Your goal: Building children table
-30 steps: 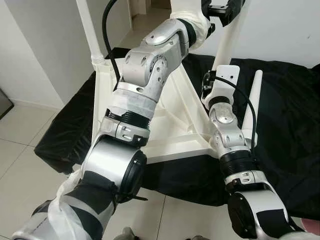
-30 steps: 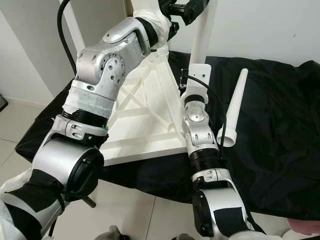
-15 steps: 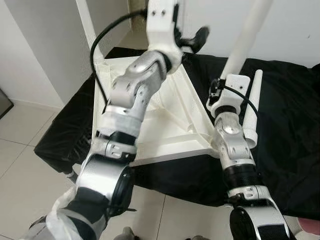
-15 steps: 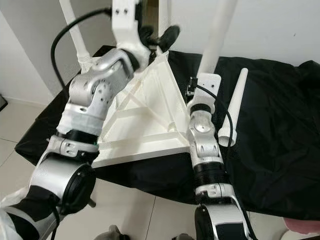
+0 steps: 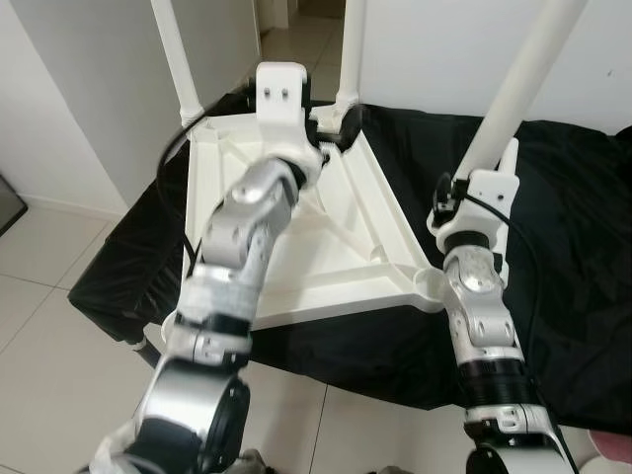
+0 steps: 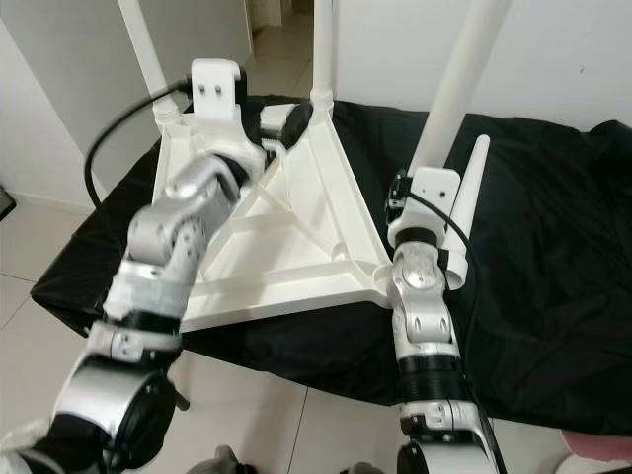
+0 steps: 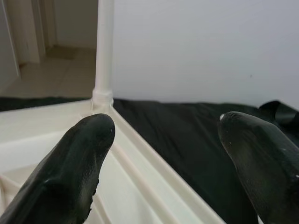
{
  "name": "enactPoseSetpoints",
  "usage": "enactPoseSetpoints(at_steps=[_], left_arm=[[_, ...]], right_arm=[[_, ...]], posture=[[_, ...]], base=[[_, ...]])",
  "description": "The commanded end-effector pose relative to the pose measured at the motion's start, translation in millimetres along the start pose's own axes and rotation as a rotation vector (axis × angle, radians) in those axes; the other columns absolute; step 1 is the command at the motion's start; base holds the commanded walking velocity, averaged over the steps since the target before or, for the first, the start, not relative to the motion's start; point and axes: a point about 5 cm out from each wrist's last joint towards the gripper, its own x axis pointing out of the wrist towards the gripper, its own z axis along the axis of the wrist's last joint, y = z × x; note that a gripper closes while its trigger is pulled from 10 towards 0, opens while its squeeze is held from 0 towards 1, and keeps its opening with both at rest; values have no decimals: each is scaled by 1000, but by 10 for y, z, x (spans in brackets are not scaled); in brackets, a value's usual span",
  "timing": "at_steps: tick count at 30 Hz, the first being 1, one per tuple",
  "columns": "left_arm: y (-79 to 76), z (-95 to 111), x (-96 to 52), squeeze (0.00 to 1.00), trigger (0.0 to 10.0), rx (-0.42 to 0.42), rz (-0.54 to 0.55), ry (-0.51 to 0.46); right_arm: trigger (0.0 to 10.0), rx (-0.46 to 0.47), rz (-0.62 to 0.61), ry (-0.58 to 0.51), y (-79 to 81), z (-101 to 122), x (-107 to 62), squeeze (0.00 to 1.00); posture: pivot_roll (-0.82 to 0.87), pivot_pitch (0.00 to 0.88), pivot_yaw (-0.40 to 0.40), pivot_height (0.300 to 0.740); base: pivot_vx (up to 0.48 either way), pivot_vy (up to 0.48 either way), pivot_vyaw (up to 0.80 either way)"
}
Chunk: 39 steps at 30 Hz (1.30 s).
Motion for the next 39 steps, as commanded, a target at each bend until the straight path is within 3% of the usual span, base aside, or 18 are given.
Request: enactPoseSetpoints(at_steps=[1, 7, 12, 24, 27, 39], left_arm=[[-69, 25, -55, 0, 10000, 69, -61, -32], [-78, -144, -232, 0, 10000, 166, -119, -20], [-49, -242, -339, 0, 10000, 143, -164, 12], [3, -540, -655, 0, 10000, 213, -193, 80], [-16, -627, -756, 0, 10000, 239, -246, 113], [-107, -684, -882, 0, 10000, 250, -341, 161]], right_arm=[[10000, -15, 20, -32, -1, 49, -32, 0], [10000, -28, 85, -31, 6, 12, -158, 0], [10000, -26, 124, -25, 20, -16, -247, 0], [10000, 8, 258, -13, 50, -91, -550, 0], [10000, -10, 301, 2, 9, -141, -642, 0], [10000, -48, 382, 32, -91, -188, -784, 0]], posture=[[-66, 0, 35, 740], [-69, 13, 34, 740], [-67, 16, 30, 740], [-79, 16, 23, 740], [-77, 16, 21, 740], [-79, 21, 29, 740]], base=[[0, 0, 0], [0, 0, 0], [0, 0, 0], [0, 0, 0], [0, 0, 0], [0, 0, 0]])
